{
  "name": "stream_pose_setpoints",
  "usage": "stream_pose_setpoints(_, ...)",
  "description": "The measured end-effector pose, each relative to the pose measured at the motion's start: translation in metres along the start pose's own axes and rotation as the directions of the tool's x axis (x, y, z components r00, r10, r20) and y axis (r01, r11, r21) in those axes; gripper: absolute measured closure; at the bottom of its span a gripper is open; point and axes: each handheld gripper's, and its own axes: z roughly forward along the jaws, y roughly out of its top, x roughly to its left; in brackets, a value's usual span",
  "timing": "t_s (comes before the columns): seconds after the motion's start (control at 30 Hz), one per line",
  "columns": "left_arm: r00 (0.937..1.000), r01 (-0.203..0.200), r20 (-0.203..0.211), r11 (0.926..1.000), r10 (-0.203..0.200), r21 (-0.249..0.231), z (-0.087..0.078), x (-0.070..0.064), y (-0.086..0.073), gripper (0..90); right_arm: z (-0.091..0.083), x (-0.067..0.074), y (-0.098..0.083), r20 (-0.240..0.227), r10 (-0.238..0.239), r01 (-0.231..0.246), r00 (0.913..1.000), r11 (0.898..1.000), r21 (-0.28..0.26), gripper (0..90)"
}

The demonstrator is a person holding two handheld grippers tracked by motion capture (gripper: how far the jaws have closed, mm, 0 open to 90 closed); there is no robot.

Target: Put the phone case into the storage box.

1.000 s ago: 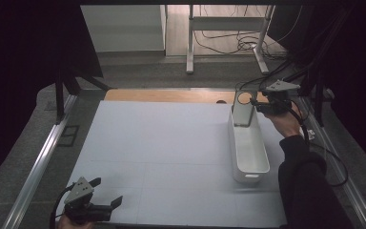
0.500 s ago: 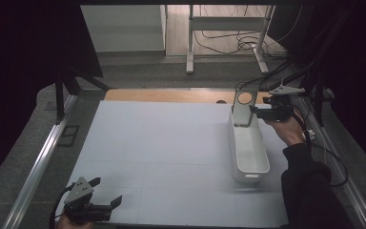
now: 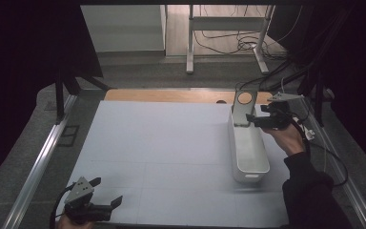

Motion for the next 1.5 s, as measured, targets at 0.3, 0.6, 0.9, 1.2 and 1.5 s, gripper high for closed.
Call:
stream_pose_setpoints(0.3, 1.0, -0.001, 0.009, 1.0, 0.001, 0.0, 0.0, 0.0, 0.0, 0.0, -0.007, 0.011, -0.004, -0.031, -0.001, 0.001, 0.9995, 1.0, -0.005, 20.6)
stream_pose_setpoints(0.6, 0.9999, -0.001, 0.012, 1.0, 0.001, 0.001, 0.0, 0.0, 0.0, 0.0, -0.011, 0.02, -0.005, -0.059, -0.002, 0.002, 0.9983, 1.0, -0.009, 18.8)
stream_pose_setpoints(0.9, 0.9999, 0.002, 0.012, 1.0, -0.002, 0.0, 0.0, 0.001, 0.0, 0.0, -0.015, 0.026, -0.007, -0.072, 0.009, -0.009, 0.9974, 1.0, 0.0, 16.7)
stream_pose_setpoints(1.2, 0.9999, 0.005, 0.015, 1.0, -0.005, 0.002, 0.0, 0.001, -0.001, 0.0, -0.021, 0.032, -0.012, -0.096, 0.022, -0.021, 0.9952, 1.0, 0.006, 14.5)
stream_pose_setpoints(1.5, 0.9998, 0.009, 0.016, 1.0, -0.009, 0.001, 0.0, 0.001, -0.001, 0.1, -0.026, 0.044, -0.017, -0.104, 0.015, -0.011, 0.9945, 0.999, 0.038, 9.8)
